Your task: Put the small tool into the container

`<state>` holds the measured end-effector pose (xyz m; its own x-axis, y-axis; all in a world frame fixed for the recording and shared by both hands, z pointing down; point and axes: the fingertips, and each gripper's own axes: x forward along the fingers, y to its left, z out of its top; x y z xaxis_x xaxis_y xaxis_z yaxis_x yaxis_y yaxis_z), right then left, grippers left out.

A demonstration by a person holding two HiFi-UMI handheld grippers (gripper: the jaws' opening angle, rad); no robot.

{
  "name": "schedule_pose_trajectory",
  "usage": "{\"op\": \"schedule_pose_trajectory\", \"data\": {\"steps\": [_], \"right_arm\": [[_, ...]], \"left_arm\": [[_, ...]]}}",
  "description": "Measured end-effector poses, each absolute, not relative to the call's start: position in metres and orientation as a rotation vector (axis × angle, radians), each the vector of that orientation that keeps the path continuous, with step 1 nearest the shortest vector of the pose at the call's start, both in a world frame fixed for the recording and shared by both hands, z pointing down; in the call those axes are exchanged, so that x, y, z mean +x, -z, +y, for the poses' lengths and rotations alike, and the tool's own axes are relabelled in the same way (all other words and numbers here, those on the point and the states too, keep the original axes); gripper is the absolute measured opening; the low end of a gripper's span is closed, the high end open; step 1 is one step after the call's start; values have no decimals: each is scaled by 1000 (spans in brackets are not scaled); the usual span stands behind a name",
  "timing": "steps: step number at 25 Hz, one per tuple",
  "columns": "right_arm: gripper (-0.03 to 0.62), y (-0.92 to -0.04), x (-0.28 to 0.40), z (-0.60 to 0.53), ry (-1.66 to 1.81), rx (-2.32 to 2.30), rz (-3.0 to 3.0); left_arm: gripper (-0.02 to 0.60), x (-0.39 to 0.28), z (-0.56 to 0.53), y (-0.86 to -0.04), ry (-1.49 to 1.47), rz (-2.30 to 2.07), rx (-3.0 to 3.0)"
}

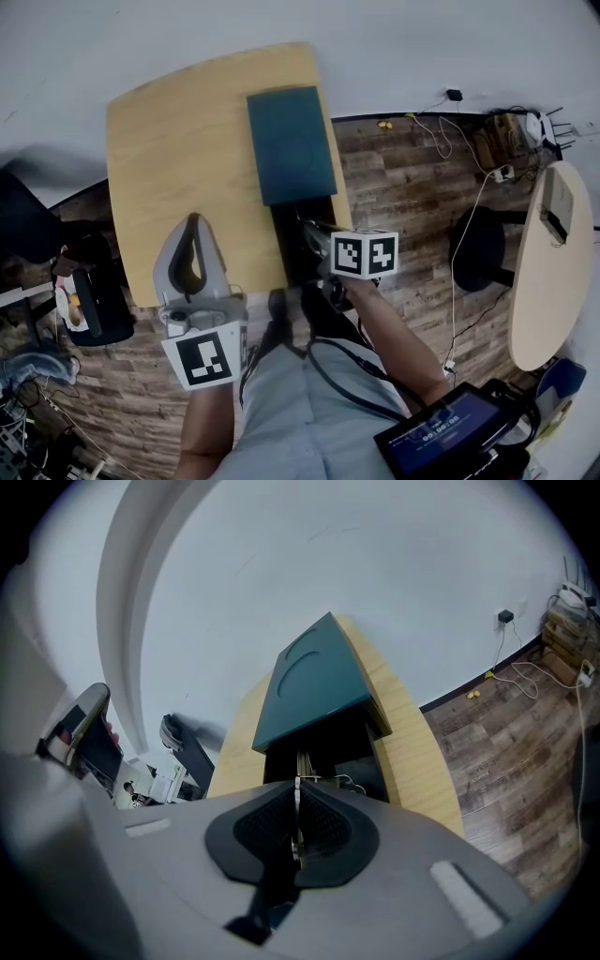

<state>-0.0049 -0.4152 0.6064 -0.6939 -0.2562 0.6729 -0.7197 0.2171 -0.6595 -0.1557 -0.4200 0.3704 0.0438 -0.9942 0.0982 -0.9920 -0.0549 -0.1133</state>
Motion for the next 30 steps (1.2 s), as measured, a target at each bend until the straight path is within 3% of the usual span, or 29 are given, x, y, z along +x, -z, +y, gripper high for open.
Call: {"op": "schedule_pose_trajectory", "data": {"steps": [30], "right_arm": [[34, -621, -33, -421, -1296, 855, -2172]], "left_arm": [[11, -177, -416, -373, 273, 2187, -2213]]}}
